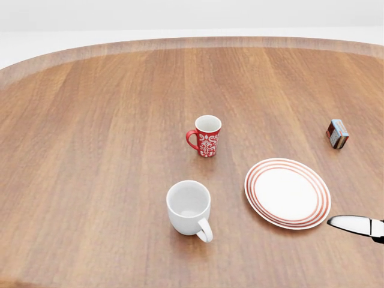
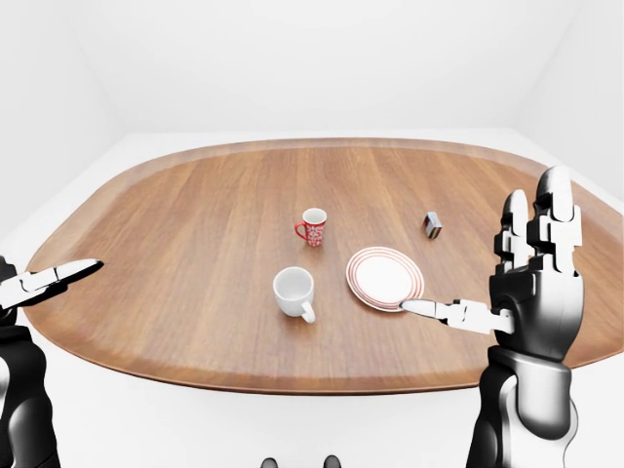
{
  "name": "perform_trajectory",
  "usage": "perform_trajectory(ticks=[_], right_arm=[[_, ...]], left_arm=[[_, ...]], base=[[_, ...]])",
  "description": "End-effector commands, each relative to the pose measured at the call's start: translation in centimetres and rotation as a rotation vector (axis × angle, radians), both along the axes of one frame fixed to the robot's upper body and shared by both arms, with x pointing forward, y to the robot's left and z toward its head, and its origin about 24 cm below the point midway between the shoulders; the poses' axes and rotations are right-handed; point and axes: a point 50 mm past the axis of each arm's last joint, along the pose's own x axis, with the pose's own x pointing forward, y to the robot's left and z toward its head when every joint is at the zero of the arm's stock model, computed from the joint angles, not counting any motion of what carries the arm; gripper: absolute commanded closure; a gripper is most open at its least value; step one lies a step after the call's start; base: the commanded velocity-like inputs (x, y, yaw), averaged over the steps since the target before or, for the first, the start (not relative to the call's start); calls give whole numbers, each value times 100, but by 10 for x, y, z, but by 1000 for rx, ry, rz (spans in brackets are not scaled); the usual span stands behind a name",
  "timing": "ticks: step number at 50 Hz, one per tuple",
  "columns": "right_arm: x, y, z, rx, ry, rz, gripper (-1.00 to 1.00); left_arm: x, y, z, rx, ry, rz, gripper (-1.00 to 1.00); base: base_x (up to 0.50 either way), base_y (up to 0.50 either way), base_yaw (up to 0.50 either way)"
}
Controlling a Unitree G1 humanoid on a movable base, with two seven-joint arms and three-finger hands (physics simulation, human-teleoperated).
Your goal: Put the white mug on the plate.
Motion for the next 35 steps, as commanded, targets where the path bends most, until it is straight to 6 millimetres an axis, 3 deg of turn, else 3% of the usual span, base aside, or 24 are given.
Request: perform_trajectory(ticks=[1, 6, 35], right_arm=[[1, -2, -2, 14, 7, -4, -100], [1, -1, -2, 12, 4, 2, -100], [4, 0, -6, 24, 23, -1, -100]], left_arm=[[0, -1, 0, 1, -1, -2, -100], [-1, -1, 0, 2, -3, -2, -100], [1, -3, 0, 0, 1, -10, -100]], base=[[0, 0, 0], [4, 0, 0], [32, 0, 0]])
